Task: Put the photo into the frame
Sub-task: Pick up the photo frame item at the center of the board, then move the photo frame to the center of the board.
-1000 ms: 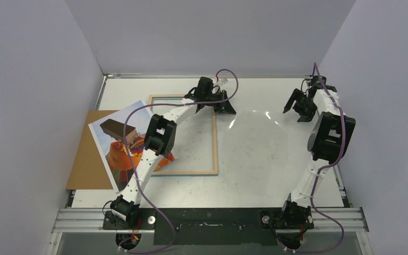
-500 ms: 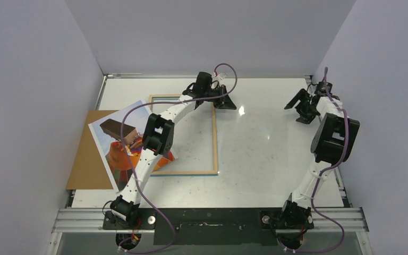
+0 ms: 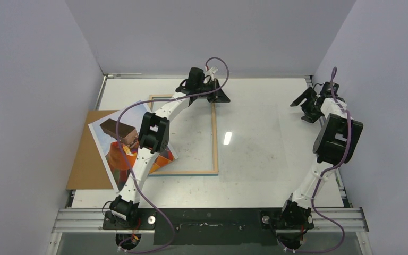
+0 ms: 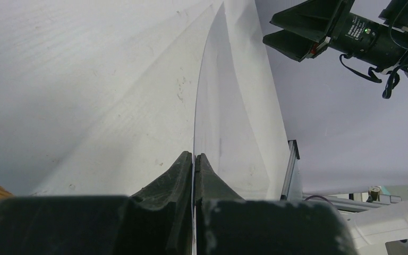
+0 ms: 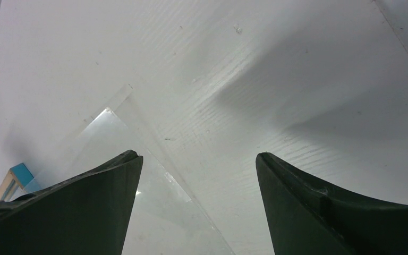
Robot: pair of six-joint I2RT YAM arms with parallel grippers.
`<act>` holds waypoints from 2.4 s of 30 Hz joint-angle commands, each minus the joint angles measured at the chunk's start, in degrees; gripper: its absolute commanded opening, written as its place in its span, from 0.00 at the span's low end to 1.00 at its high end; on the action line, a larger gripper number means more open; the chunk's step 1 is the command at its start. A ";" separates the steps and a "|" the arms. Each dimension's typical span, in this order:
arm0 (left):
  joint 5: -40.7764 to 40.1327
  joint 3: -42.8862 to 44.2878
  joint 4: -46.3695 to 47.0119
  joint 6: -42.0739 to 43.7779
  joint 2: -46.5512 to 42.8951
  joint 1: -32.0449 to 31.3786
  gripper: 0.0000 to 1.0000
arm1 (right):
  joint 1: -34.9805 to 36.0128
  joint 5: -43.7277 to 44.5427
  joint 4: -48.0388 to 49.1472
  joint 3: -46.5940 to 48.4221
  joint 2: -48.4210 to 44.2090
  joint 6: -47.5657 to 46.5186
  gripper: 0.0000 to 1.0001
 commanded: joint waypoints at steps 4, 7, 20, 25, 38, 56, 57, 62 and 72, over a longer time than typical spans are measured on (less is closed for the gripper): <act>0.15 3.53 4.19 -0.92 -3.67 -0.39 0.00 | 0.24 -10.01 0.14 -4.10 -2.40 -8.08 0.80; 2.37 2.94 6.62 0.00 -4.24 -0.31 0.00 | 0.89 -13.57 0.76 -5.76 -2.36 -10.58 0.80; 4.92 3.19 12.47 -1.86 -6.19 0.17 0.00 | 2.29 -29.03 12.09 -8.97 1.65 -11.96 0.78; 3.41 3.83 12.45 -4.41 -5.96 0.90 0.00 | 2.36 -35.12 13.54 -8.90 3.91 -12.41 0.78; -3.79 5.88 7.45 -4.81 -4.17 3.76 0.00 | 4.32 -49.35 2.49 -9.09 1.93 -24.66 0.69; -6.92 5.86 3.10 -2.16 -3.38 6.38 0.03 | 2.61 -52.17 -2.35 -6.06 2.49 -26.89 0.00; -7.21 5.78 2.44 -1.42 -3.53 6.56 0.13 | 2.83 -51.83 -2.26 -6.02 2.40 -26.76 0.00; -13.22 5.28 -7.90 5.38 -5.76 7.69 0.55 | 3.02 -47.97 0.40 -4.60 0.69 -21.48 0.00; -21.38 -1.35 -29.54 15.37 -12.09 8.68 0.70 | 3.57 -35.97 21.89 -3.14 -6.71 5.43 0.00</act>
